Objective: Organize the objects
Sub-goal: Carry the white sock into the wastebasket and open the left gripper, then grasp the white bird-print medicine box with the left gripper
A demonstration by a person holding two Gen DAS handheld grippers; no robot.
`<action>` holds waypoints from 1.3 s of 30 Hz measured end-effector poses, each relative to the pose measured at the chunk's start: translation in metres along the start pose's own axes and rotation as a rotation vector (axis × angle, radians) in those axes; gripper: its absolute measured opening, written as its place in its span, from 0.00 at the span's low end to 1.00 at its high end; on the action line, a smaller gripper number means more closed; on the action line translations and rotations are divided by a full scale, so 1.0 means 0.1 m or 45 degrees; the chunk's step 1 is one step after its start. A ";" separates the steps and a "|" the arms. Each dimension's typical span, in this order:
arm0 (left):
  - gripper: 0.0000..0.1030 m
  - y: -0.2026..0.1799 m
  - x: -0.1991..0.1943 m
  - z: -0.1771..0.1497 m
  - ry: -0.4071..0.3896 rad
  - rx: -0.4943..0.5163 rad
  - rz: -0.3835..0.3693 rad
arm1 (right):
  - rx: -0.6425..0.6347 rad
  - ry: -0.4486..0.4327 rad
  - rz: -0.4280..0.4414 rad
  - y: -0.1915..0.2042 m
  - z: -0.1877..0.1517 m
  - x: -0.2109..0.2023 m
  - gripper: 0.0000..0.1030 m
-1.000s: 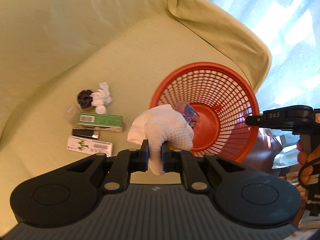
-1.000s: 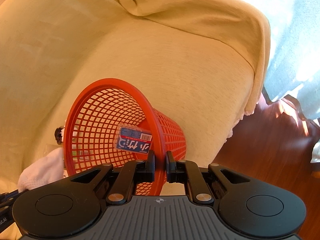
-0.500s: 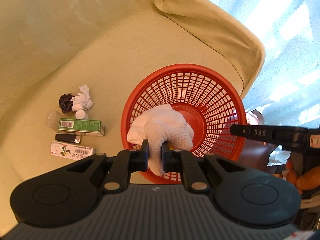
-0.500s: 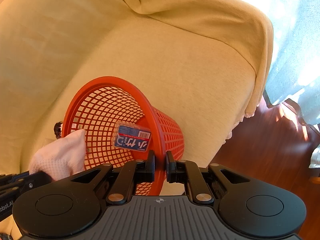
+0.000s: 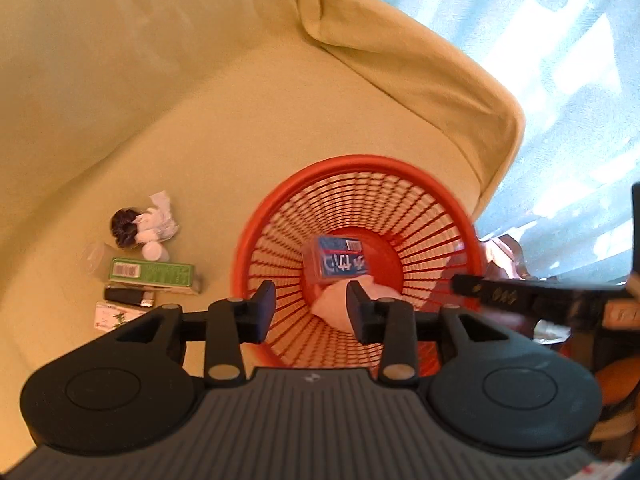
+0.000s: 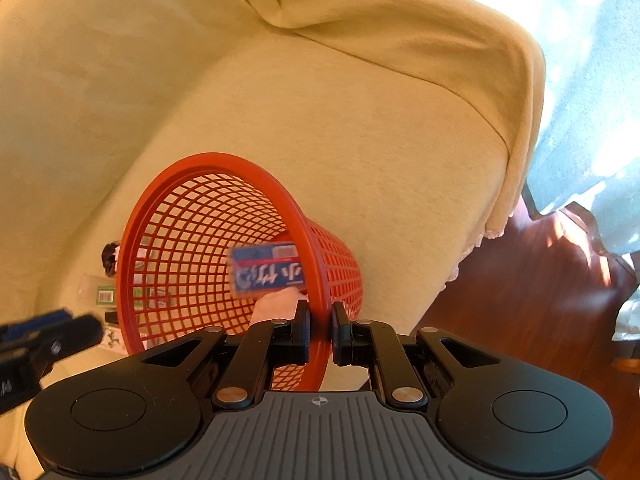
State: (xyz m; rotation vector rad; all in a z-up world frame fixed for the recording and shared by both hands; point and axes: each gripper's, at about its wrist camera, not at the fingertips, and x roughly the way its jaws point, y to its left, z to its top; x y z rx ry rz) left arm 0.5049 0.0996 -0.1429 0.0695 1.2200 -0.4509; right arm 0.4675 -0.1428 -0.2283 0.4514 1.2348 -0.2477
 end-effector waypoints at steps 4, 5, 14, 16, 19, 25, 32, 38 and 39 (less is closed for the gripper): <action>0.36 0.27 0.06 -0.19 0.025 -0.030 0.090 | 0.056 0.004 -0.011 -0.10 0.05 0.02 0.06; 0.36 0.36 0.09 -0.25 0.041 -0.055 0.109 | 0.071 0.004 -0.019 -0.13 0.06 0.02 0.06; 0.36 1.23 0.47 -0.71 0.153 -0.272 0.322 | 0.180 -0.022 -0.097 -0.37 0.19 0.03 0.06; 0.37 1.36 0.59 -0.77 0.172 -0.340 0.338 | 0.193 -0.032 -0.117 -0.42 0.21 0.01 0.06; 0.38 1.47 0.74 -0.83 0.183 -0.423 0.328 | 0.215 -0.049 -0.151 -0.48 0.24 0.00 0.06; 0.45 1.54 1.01 -0.83 0.183 -0.464 0.328 | 0.238 -0.067 -0.191 -0.54 0.27 0.02 0.06; 0.50 1.68 1.35 -0.71 0.163 -0.587 0.292 | 0.232 -0.068 -0.217 -0.51 0.24 0.02 0.06; 0.60 1.89 1.62 -0.65 0.149 -0.766 0.269 | 0.231 -0.068 -0.231 -0.49 0.24 0.03 0.06; 0.61 1.92 1.67 -0.65 0.158 -0.783 0.279 | 0.232 -0.068 -0.233 -0.49 0.23 0.02 0.06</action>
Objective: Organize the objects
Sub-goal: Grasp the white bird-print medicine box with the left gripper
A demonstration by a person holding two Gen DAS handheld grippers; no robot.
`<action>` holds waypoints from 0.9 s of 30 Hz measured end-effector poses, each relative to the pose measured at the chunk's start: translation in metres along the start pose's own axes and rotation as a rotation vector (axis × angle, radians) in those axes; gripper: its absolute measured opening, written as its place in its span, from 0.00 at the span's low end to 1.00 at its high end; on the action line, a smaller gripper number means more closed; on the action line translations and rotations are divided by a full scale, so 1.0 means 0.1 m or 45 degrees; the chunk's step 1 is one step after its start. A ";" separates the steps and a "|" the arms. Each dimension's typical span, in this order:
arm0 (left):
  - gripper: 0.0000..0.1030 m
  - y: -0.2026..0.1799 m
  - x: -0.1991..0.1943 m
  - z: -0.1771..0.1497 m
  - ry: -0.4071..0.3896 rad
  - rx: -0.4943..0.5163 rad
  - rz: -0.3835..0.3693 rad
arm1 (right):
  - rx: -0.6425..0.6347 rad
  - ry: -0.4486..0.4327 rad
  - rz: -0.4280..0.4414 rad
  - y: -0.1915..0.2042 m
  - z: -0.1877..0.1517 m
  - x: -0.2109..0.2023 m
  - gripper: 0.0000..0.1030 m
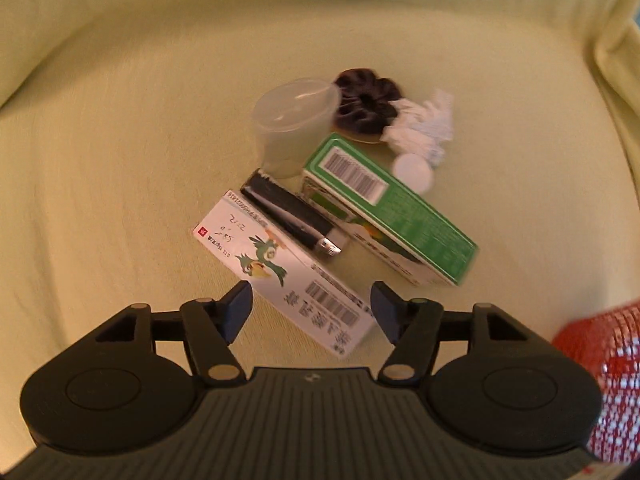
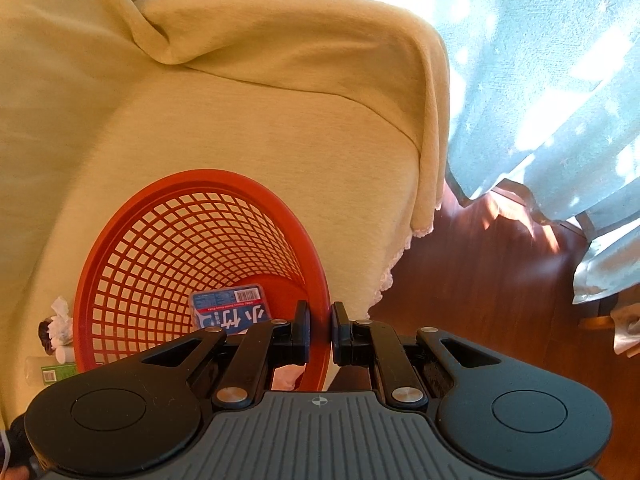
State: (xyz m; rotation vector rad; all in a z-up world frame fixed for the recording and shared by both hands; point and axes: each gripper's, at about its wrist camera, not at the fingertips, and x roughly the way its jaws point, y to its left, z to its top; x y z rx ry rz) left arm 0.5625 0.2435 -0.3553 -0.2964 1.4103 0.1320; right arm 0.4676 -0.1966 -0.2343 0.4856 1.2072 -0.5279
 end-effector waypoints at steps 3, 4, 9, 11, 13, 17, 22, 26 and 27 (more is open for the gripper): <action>0.62 0.04 0.14 0.04 0.021 -0.021 0.038 | 0.002 0.004 -0.002 0.00 -0.01 0.00 0.06; 0.61 0.06 0.17 0.04 0.027 -0.025 0.050 | 0.002 0.006 -0.003 -0.01 0.00 0.01 0.06; 0.51 0.20 0.27 0.09 0.056 0.003 0.079 | 0.005 0.008 -0.004 -0.02 0.00 0.00 0.06; 0.48 0.27 0.29 0.11 0.062 0.029 0.084 | 0.003 0.008 -0.006 -0.01 0.01 0.01 0.06; 0.40 0.31 0.32 0.12 0.074 0.067 0.070 | 0.002 0.007 -0.008 -0.02 0.00 0.01 0.06; 0.35 0.34 0.31 0.12 0.072 0.130 0.068 | 0.002 0.008 -0.013 -0.02 -0.02 0.01 0.06; 0.32 0.36 0.17 0.03 0.046 0.209 0.084 | 0.000 0.008 -0.012 -0.01 -0.03 0.01 0.06; 0.32 0.37 -0.04 -0.02 0.016 0.266 0.092 | -0.007 0.003 -0.010 -0.01 -0.02 0.02 0.06; 0.32 0.36 -0.11 -0.02 0.008 0.275 0.091 | -0.006 0.004 -0.008 -0.01 -0.02 0.02 0.06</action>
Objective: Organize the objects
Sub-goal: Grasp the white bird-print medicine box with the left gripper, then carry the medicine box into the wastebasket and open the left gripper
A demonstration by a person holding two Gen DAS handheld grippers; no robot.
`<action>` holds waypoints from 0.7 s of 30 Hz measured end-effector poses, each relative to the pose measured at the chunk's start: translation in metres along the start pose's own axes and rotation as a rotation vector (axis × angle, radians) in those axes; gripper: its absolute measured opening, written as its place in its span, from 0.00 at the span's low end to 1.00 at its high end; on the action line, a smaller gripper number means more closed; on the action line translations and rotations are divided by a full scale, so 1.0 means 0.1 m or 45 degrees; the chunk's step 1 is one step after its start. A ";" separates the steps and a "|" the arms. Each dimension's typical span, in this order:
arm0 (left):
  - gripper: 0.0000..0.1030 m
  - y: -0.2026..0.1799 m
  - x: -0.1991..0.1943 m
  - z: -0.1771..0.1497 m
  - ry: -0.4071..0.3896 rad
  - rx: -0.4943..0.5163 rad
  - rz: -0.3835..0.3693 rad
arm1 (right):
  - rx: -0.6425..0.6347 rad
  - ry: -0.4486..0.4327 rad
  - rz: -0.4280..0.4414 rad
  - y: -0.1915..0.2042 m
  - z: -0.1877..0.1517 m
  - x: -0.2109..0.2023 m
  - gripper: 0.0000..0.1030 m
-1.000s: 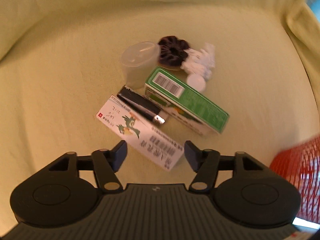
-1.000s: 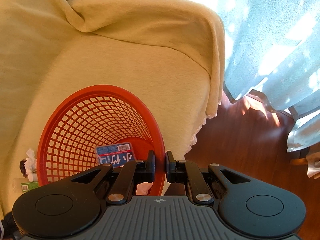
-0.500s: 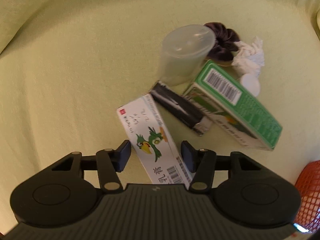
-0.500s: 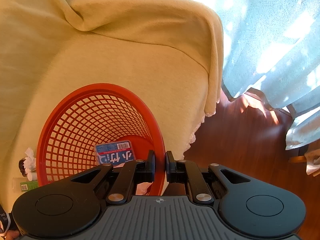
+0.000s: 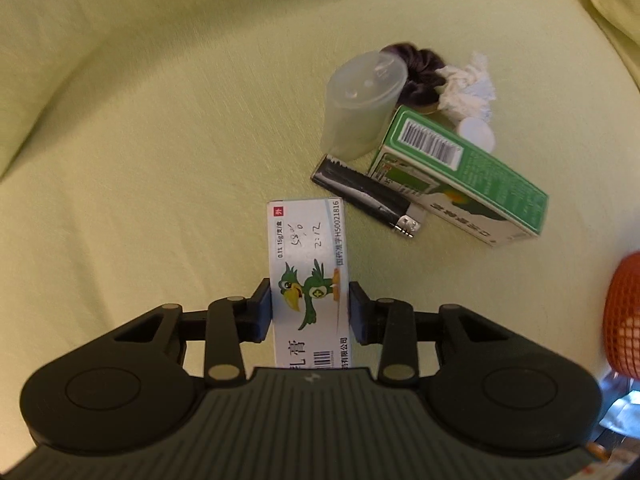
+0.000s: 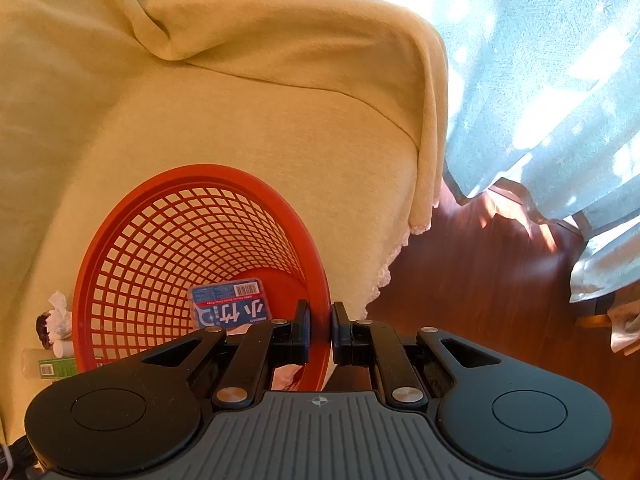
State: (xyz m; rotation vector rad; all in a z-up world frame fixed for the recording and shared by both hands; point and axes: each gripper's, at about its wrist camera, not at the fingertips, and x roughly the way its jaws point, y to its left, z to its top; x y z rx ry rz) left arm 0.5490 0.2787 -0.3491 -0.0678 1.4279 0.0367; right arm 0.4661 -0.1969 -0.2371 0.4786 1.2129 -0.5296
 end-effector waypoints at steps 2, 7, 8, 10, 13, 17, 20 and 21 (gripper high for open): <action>0.32 -0.02 -0.17 -0.01 -0.030 0.019 -0.004 | 0.003 -0.001 0.009 -0.01 0.00 0.00 0.06; 0.32 -0.13 -0.67 -0.02 -0.092 0.081 -0.050 | -0.010 0.009 0.019 -0.02 -0.02 0.00 0.06; 0.32 -0.13 -0.75 0.00 -0.103 0.098 -0.064 | -0.012 0.012 0.023 -0.02 -0.02 -0.01 0.06; 0.32 -0.24 -0.94 0.00 -0.120 0.139 -0.087 | -0.026 0.018 0.035 0.00 -0.01 -0.02 0.06; 0.32 -0.43 -1.25 -0.04 -0.154 0.182 -0.158 | -0.043 0.026 0.052 0.05 0.01 -0.05 0.06; 0.32 -0.71 -1.53 -0.05 -0.194 0.241 -0.226 | -0.077 0.023 0.089 0.16 0.01 -0.10 0.06; 0.32 -0.92 -1.66 -0.04 -0.212 0.269 -0.273 | -0.110 0.019 0.116 0.26 0.00 -0.12 0.06; 0.32 -0.99 -1.70 -0.04 -0.216 0.282 -0.285 | -0.122 0.019 0.124 0.28 0.00 -0.13 0.06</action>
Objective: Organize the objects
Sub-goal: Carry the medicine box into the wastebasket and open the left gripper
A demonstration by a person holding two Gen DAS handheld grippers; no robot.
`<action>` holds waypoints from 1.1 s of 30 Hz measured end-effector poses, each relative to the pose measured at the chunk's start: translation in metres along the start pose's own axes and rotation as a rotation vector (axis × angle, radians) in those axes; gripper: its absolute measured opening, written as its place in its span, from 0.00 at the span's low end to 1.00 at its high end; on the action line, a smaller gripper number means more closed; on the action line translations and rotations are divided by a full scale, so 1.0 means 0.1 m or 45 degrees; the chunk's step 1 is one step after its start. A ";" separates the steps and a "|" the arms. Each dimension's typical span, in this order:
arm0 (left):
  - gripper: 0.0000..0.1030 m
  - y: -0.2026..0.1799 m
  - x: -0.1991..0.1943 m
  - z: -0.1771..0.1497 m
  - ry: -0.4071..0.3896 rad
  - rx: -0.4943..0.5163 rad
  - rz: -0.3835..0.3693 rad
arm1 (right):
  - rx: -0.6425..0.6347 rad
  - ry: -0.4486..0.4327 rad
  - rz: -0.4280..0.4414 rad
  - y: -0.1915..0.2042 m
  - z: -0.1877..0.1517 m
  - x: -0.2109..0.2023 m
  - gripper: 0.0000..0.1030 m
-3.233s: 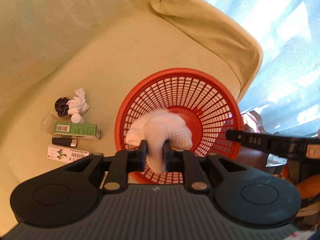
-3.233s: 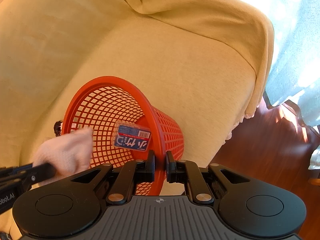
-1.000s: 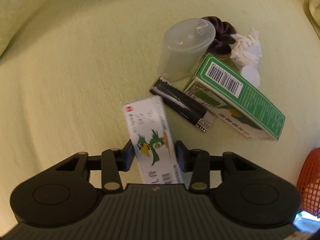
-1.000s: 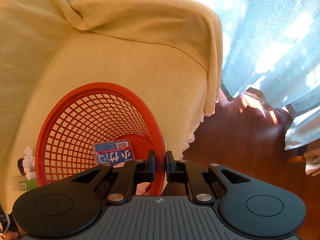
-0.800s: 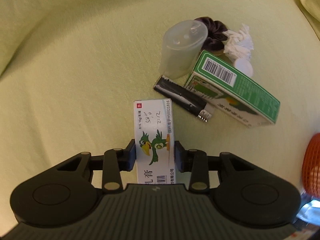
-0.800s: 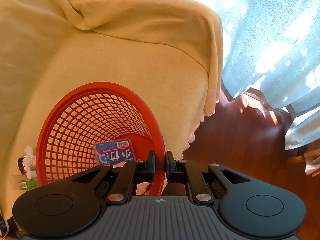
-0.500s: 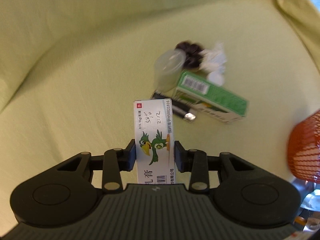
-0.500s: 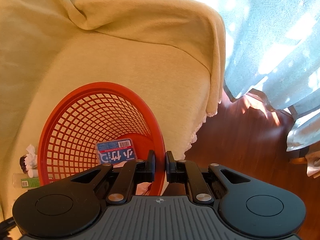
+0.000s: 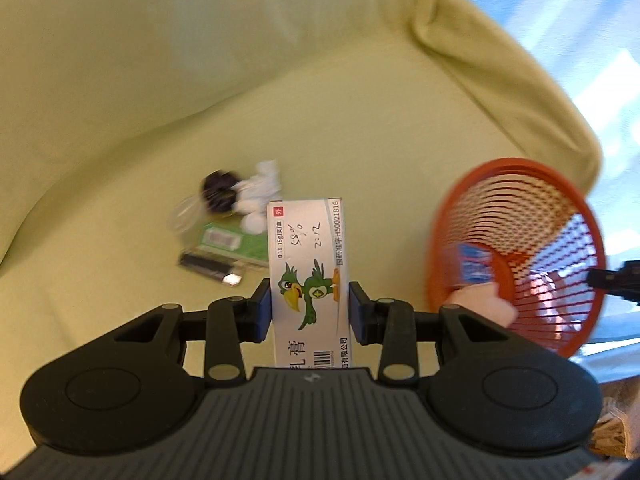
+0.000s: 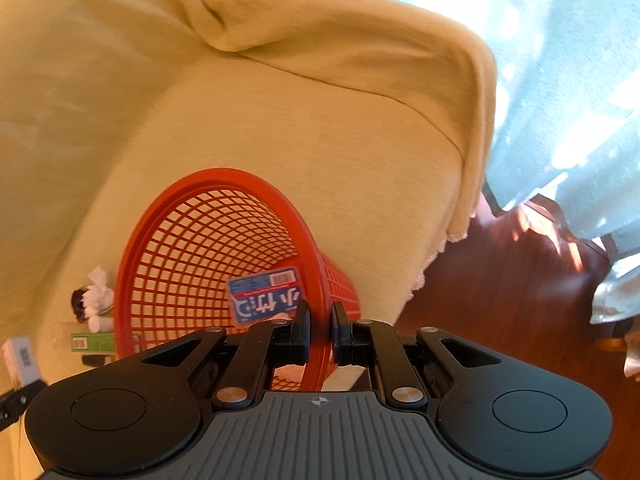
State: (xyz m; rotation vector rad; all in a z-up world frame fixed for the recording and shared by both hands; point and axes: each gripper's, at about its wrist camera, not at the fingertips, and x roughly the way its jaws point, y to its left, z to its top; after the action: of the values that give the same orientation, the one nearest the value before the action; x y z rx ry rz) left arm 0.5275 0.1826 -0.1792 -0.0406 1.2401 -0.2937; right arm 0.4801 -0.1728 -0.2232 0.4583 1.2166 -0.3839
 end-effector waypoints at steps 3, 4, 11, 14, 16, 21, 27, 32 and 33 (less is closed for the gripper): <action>0.32 -0.20 -0.10 0.02 -0.008 0.031 -0.026 | -0.032 0.002 0.016 0.07 -0.02 -0.01 0.06; 0.32 -0.26 -0.11 0.03 -0.007 0.038 -0.038 | -0.047 0.002 0.017 0.08 -0.02 -0.01 0.06; 0.32 -0.69 -0.10 0.06 0.022 0.116 -0.091 | -0.117 0.002 0.022 0.12 -0.07 -0.02 0.06; 0.32 -0.80 -0.08 0.09 0.039 0.138 -0.102 | -0.133 0.004 0.025 0.12 -0.06 -0.02 0.06; 0.32 -0.86 -0.06 0.12 0.046 0.158 -0.098 | -0.145 0.006 0.026 0.11 -0.06 -0.02 0.06; 0.32 -1.00 -0.02 0.18 0.054 0.193 -0.107 | -0.170 0.009 0.026 0.11 -0.07 -0.02 0.06; 0.32 -1.18 0.00 0.20 0.064 0.223 -0.122 | -0.179 0.014 0.029 0.11 -0.06 0.00 0.06; 0.32 -1.30 0.03 0.22 0.070 0.240 -0.131 | -0.177 0.015 0.029 0.11 -0.05 0.00 0.06; 0.32 -1.32 0.04 0.23 0.069 0.245 -0.135 | -0.176 0.015 0.030 0.11 -0.06 0.00 0.06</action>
State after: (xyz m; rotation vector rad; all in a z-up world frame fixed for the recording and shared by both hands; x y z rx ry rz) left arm 0.5237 0.0517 -0.1503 0.0682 1.2604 -0.5077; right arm 0.4814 -0.1604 -0.2231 0.3558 1.2391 -0.2750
